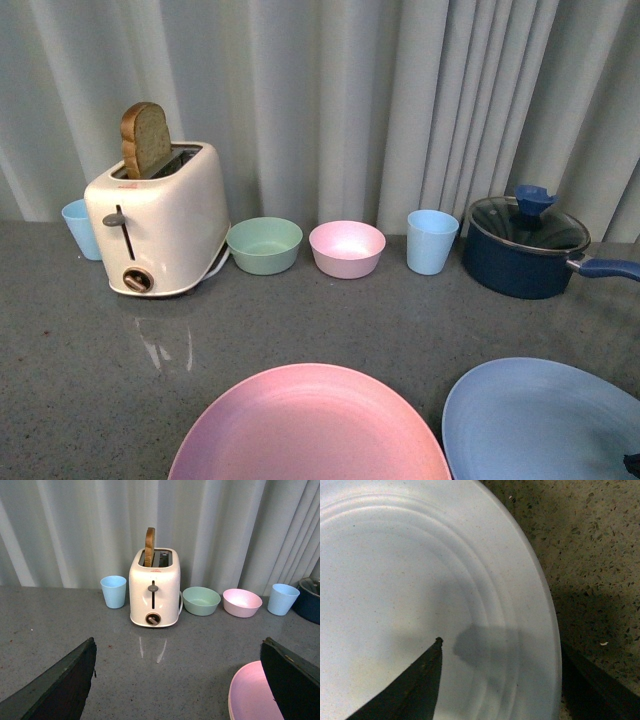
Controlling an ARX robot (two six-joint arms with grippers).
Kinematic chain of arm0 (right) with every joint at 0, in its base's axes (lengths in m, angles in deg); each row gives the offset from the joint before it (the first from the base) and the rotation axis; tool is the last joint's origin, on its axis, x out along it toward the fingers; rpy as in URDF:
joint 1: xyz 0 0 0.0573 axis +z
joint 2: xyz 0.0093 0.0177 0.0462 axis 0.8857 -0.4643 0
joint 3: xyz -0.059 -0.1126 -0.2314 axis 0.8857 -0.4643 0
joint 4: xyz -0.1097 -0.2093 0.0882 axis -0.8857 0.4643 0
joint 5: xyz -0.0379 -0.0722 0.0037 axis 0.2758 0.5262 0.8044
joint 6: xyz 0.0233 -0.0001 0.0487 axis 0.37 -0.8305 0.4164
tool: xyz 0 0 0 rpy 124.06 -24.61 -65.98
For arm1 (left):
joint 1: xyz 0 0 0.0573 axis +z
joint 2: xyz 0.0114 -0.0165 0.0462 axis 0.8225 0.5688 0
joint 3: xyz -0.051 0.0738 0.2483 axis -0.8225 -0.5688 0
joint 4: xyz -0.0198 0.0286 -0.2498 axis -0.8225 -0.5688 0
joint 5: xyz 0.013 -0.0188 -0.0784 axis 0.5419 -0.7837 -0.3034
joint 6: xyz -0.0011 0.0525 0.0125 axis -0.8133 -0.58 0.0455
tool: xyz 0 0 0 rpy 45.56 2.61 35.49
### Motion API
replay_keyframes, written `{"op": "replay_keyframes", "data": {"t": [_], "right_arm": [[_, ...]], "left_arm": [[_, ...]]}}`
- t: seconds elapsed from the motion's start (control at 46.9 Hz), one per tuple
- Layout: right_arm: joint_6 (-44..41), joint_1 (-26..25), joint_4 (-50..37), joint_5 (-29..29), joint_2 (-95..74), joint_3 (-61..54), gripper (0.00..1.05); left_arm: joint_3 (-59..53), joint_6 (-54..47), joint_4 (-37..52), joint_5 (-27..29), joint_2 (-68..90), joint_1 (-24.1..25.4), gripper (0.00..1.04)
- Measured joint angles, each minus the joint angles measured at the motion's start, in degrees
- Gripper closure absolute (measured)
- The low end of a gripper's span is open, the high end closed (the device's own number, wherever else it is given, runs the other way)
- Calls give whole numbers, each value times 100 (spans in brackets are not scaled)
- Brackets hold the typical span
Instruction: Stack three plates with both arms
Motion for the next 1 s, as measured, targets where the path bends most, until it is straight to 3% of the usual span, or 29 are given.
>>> {"op": "replay_keyframes", "data": {"t": [0.234, 0.362, 0.788, 0.895, 1.001], "right_arm": [[-9, -240, 11, -170, 83, -114, 87], [50, -459, 81, -498, 284, -203, 101], [-90, -925, 811, -1003, 1718, -507, 101], [90, -737, 979, -1460, 2402, -516, 101], [326, -302, 988, -1508, 2900, -514, 101]], "left_arm": [[0, 0, 0, 0, 0, 0, 7], [0, 0, 0, 0, 0, 0, 7], [0, 2, 0, 0, 0, 0, 7], [0, 0, 0, 0, 0, 0, 7], [0, 0, 0, 0, 0, 0, 7]]}}
